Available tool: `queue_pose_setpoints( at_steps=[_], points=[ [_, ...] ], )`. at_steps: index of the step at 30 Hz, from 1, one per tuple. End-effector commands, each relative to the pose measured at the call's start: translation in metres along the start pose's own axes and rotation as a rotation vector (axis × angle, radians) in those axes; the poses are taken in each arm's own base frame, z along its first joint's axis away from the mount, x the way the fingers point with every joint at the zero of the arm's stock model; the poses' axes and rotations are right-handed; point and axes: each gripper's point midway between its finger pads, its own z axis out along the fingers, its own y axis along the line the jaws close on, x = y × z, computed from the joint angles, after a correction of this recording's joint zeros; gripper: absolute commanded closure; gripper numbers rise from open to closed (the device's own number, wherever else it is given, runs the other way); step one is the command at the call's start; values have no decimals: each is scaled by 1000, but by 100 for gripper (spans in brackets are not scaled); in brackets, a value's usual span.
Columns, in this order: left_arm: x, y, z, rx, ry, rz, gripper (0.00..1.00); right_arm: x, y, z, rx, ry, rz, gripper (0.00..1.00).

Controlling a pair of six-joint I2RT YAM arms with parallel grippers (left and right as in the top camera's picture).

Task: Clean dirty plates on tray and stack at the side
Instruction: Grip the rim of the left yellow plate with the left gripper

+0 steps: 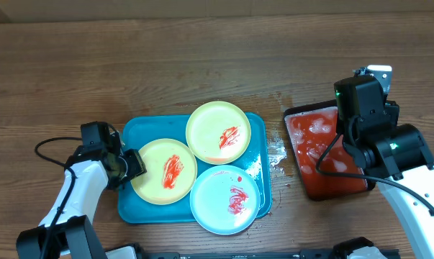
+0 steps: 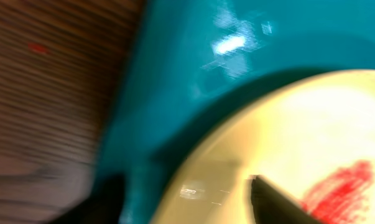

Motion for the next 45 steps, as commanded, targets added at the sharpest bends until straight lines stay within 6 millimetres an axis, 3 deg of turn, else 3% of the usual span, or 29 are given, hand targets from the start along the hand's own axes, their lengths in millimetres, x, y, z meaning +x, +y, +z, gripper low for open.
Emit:
queue_pose_setpoints(
  at_steps=[1, 7, 9, 10, 21, 26, 30, 37, 45],
  points=[
    [3, 7, 4, -25, 1, 3, 32, -8, 0, -6, -14, -25, 20, 96],
    [1, 8, 4, -29, -8, 4, 58, -7, 0, -6, -15, -23, 19, 96],
    [1, 8, 4, -31, -8, 5, 74, -7, 0, -6, -16, -23, 19, 96],
    [1, 9, 4, -34, -9, 4, 96, -7, 0, -6, -16, -23, 19, 96],
    [-9, 16, 3, -81, -53, -31, 96, -6, 7, -6, -53, -15, 20, 96],
    [-10, 12, 4, -58, -53, 52, 96, -4, 14, -7, -95, -1, 80, 96],
    [-7, -6, 4, 42, -42, 140, 96, -2, 16, -3, -92, 20, 156, 96],
    [-6, -16, 3, 99, -38, 181, 96, 15, 40, 14, -132, 138, 246, 96],
    [-5, -19, 3, 121, -34, 196, 96, 43, 58, 51, -28, 290, 318, 96]
  ],
)
